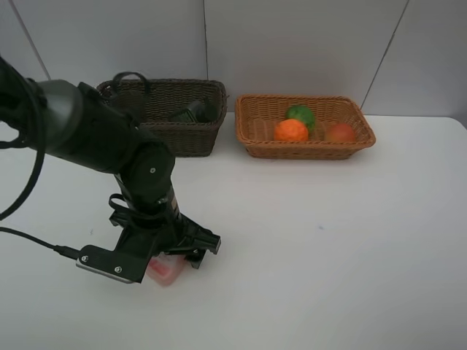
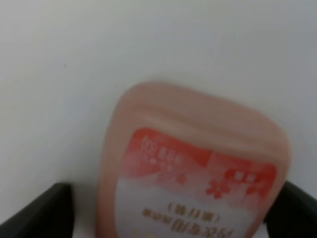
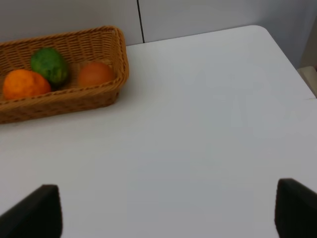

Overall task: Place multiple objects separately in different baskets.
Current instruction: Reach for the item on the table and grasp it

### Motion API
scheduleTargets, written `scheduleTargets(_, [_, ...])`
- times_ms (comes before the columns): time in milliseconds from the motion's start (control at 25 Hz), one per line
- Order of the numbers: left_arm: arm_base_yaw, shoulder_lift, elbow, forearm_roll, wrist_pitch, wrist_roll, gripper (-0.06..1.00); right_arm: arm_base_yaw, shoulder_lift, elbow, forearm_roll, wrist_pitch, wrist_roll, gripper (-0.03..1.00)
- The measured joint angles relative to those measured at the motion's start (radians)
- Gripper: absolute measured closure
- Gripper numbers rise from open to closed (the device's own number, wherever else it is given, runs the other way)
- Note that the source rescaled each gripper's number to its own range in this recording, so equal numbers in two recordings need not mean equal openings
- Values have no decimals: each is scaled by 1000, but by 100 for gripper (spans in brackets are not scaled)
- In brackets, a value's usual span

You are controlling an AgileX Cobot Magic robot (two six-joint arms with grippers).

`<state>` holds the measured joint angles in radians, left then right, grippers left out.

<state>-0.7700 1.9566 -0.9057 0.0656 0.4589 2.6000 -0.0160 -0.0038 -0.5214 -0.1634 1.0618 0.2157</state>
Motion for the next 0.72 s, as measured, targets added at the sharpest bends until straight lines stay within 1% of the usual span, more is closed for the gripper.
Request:
scheduleTargets(280, [0,1,0,2,-8,0,-6,0,0,0,0,0,0,10])
scheduleTargets(360, [0,2,0,6,-7,2,-4,0,0,0,0,0,0,10])
scheduleTargets(400, [0,3,0,10,-6,6,1,0,0,0,0,0,0,10])
scheduleTargets(440, [0,4,0,12,-6,15,9,0,0,0,0,0,0,10])
scheduleTargets(480, [0,4,0,12,-6,27,21,0,0,0,0,0,0,10])
scheduleTargets(520, [0,4,0,14,-7,41,30,0,0,0,0,0,0,10])
scheduleTargets(720, [-12,4,-3,-29,0,64,31,0,0,0,0,0,0,10])
